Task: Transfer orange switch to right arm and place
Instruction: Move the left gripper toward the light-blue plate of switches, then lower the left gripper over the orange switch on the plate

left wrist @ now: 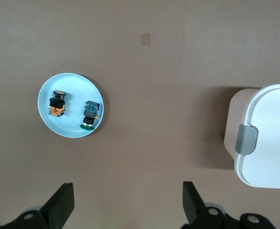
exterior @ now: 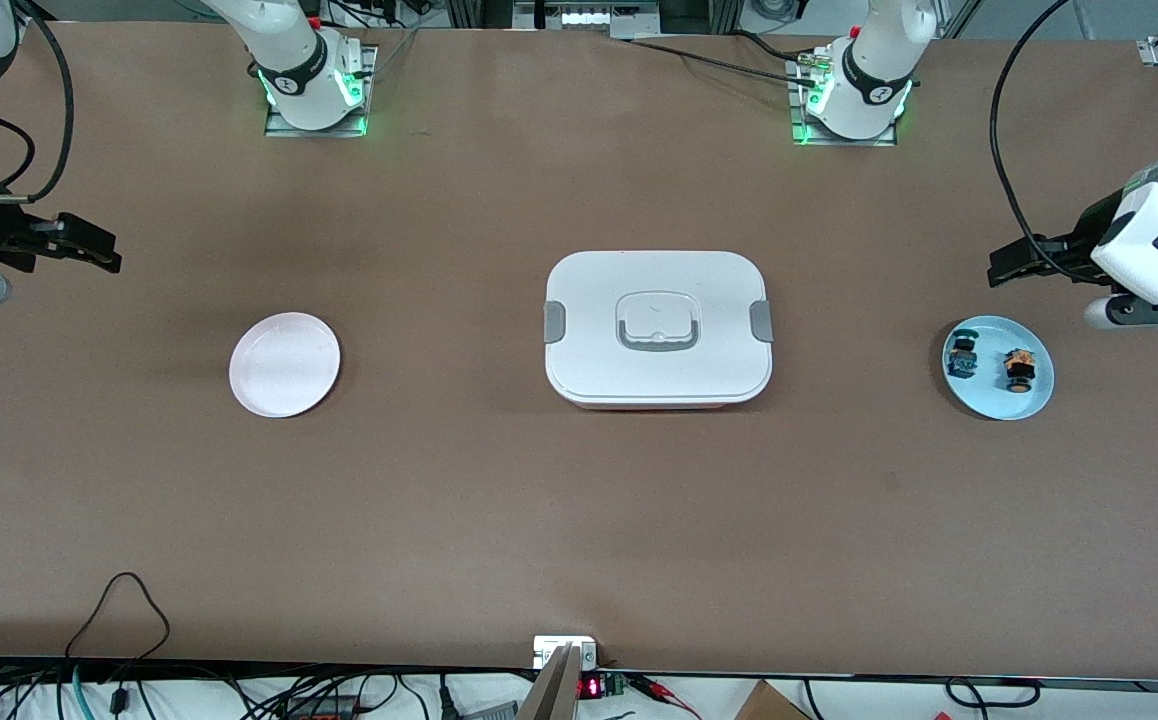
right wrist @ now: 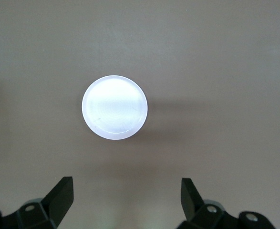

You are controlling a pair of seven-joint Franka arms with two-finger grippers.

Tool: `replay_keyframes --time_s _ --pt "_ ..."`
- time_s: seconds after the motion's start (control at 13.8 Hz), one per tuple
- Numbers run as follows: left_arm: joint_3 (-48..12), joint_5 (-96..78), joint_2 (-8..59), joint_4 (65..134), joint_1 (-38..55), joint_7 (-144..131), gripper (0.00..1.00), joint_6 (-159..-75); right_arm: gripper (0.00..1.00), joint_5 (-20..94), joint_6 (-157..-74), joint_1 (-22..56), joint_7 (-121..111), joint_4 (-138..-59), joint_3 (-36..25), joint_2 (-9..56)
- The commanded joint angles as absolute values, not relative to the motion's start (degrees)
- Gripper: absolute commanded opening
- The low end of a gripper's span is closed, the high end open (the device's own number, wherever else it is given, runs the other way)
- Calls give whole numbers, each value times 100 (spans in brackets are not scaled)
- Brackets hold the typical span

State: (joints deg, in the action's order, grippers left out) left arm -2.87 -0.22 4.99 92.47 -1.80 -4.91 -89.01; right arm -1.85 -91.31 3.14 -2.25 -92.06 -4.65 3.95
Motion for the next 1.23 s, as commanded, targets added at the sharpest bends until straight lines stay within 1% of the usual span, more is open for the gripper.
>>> replay_keyframes --time_s 0.0,0.43,0.65,1.16 --pt "-272 158 571 9237 -184 120 100 -8754 100 -105 -9263 308 -149 -9202 -466 325" --pt "-272 351 589 9614 -404 2421 100 -8771 100 -150 -9194 316 -167 -9246 -457 237" --pt "-272 351 598 9825 -606 3811 100 -8911 100 -141 -9176 308 -176 -9272 -466 220" --pt "-264 360 641 10853 -1037 6535 100 -10167 100 -141 -9176 308 -176 -9360 -457 132"
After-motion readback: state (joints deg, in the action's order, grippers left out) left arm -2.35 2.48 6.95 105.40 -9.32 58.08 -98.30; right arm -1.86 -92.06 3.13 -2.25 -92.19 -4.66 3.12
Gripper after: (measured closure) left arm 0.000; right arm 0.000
